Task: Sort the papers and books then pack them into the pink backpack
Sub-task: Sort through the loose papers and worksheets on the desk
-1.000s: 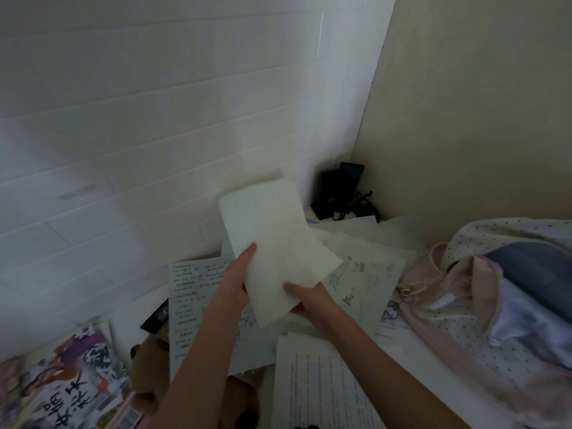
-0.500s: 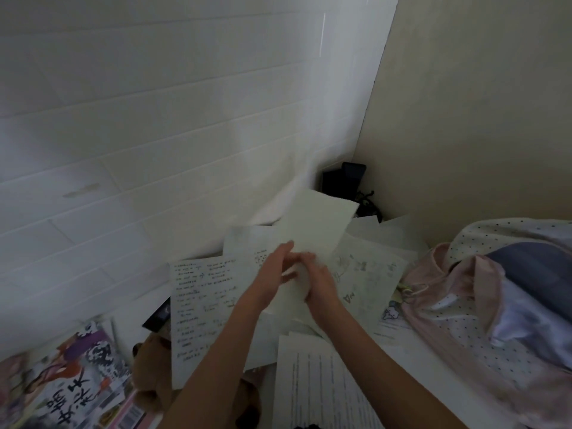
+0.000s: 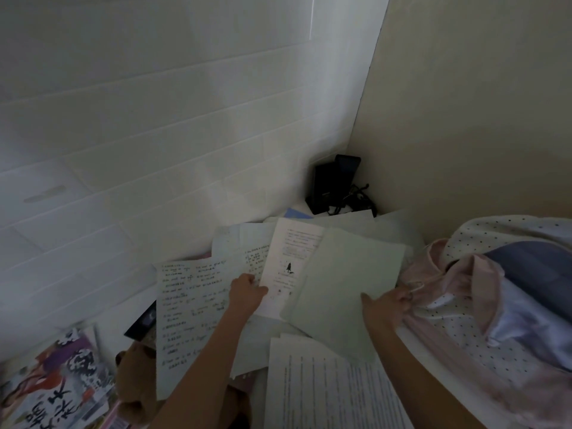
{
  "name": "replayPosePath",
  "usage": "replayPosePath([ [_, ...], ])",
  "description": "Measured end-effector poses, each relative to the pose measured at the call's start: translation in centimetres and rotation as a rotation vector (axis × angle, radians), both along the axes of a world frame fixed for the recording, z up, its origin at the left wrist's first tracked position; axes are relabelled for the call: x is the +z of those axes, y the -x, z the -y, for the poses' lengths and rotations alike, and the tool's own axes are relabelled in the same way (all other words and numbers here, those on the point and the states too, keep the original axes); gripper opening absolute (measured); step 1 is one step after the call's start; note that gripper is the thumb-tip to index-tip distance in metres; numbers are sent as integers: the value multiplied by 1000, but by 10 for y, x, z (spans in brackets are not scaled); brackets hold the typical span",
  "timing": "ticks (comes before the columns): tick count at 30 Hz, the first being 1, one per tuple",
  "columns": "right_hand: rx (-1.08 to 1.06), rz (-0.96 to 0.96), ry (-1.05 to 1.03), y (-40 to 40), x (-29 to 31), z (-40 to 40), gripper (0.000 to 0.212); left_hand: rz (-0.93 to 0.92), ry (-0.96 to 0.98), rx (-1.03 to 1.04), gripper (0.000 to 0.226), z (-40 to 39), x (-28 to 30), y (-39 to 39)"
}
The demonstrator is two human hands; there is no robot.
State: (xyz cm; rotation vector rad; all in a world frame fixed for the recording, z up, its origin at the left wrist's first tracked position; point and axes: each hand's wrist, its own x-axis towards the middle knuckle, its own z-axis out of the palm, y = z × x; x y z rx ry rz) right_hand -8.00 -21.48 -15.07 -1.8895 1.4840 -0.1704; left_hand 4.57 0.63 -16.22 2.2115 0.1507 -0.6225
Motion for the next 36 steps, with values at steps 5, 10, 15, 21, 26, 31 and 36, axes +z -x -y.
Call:
replayPosePath([
  [5,201,-100,347,-4,1,-20,81,-144,186,123,53,10,-1,-6],
  [10,853,248,130,-15,3,-45,94,168,95,93,25,29,29,3],
  [15,1181,137,16,-36,3,-88,106,564,103,319,22,38,85,6],
  [21,828,379,-11,-56,25,-107,41,535,287,102,33,36,107,8],
  [26,429,602,-507,-56,52,-99,38,200,374,296,46,27,86,7],
  [31,436,901,-1158,-43,62,-101,40,-379,983,411,49,13,78,11],
  [36,243,629,-501,-41,58,-103,57,-121,880,608,30,-3,72,5],
])
